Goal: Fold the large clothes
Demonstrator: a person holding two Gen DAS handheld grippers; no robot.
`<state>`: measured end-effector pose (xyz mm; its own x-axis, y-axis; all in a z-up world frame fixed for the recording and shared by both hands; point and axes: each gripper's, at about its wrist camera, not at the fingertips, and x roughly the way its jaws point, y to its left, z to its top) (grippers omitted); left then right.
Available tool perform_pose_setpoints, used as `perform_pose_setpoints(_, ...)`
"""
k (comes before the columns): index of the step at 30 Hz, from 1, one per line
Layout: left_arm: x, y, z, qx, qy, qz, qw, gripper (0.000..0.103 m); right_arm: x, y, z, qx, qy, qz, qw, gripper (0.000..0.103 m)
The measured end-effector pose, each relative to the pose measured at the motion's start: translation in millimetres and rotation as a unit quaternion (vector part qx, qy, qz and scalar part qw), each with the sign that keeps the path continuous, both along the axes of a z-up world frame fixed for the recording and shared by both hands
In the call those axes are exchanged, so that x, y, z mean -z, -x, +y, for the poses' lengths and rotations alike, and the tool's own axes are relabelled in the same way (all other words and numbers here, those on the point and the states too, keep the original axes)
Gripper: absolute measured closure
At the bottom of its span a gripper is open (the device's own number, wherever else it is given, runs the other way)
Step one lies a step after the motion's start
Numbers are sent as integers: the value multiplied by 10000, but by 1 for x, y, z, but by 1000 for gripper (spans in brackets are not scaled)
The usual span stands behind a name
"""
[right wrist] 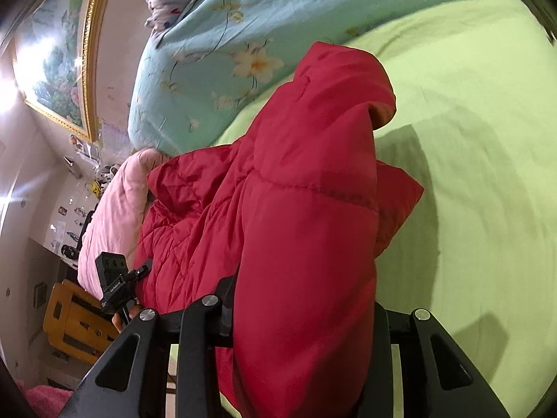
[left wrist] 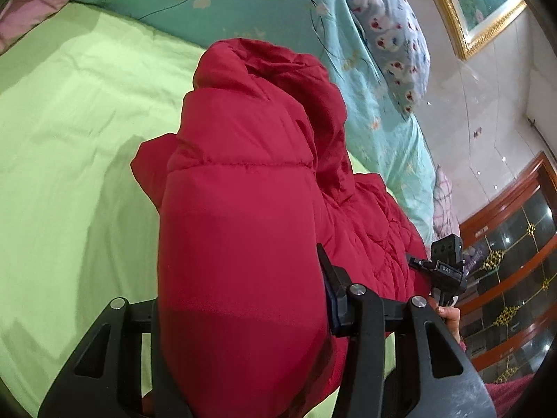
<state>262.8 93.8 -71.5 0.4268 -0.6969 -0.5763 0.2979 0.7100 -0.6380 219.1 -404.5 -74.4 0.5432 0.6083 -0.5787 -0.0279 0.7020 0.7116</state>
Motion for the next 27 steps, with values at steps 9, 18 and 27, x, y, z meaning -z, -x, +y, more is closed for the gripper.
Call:
perform_pose_setpoints(9, -3, 66, 6, 125, -73, -156, 9998, 56, 2, 79, 11, 144, 11, -5, 9999, 67)
perform_pose_setpoints(18, 40, 55, 20, -53, -69, 273, 9996, 56, 22, 83, 12, 339, 74, 62, 9994, 66)
perform_pose_setpoints(27, 59, 60, 23, -227, -122, 483, 9985, 49, 54, 97, 1, 653, -194, 124, 9976, 58)
